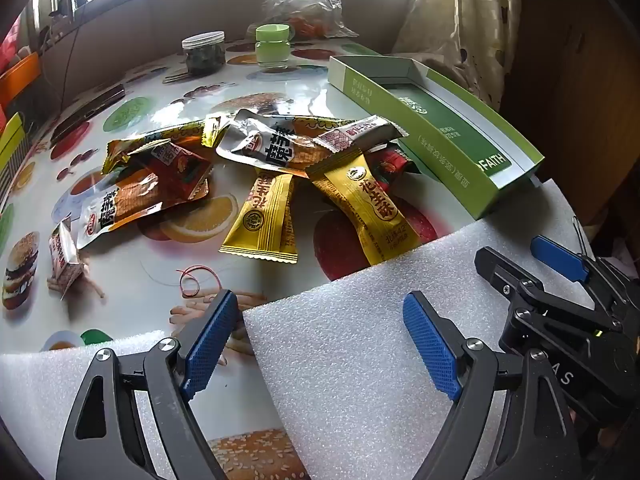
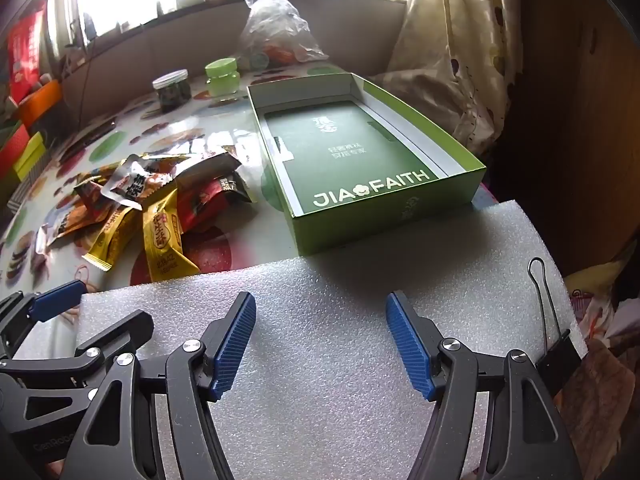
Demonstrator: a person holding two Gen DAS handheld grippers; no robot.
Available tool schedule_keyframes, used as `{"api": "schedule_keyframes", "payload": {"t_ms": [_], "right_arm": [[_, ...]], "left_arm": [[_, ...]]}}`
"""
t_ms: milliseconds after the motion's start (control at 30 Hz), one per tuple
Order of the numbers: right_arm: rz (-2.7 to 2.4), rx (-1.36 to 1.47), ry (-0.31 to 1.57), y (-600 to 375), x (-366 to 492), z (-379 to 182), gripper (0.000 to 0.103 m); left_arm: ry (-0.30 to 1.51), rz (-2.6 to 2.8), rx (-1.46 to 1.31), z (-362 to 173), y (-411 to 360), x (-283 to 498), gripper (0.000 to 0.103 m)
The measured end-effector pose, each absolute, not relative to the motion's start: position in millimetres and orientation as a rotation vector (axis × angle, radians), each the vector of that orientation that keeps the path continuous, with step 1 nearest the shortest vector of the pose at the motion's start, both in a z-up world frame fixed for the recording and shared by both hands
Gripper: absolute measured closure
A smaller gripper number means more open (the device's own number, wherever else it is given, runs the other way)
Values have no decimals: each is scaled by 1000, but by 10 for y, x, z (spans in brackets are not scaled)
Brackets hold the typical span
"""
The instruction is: Organize snacks
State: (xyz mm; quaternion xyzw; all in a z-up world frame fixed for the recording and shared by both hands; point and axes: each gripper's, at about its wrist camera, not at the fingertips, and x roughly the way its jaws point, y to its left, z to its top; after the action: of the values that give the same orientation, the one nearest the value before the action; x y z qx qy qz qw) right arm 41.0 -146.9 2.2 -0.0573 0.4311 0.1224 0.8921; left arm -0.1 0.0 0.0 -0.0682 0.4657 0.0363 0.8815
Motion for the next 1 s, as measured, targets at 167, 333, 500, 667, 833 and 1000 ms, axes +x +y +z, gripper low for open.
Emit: {"api": "schedule_keyframes", "payload": {"t_ms": [167,333,500,667,833,1000], "right_arm": [[254,-117,889,-1465,405,22,35],[254,-118,890,-1467,402,29,35],[255,-114,886,-1467,398,29,35],[255,-115,886,-1465,400,33,35],[255,-116,885,-1469,400,37,35],[255,-115,885,-1474,402,39,35]], "left_arm": [[974,75,-139,1,-1,5,18],[973,77,-138,7,3,12,18],[972,77,-140,1,0,1,18],[971,77,-140,0,0,-1,18],[971,77,-139,1,-1,0,18],[971,77,-139,0,-1,0,18]]}}
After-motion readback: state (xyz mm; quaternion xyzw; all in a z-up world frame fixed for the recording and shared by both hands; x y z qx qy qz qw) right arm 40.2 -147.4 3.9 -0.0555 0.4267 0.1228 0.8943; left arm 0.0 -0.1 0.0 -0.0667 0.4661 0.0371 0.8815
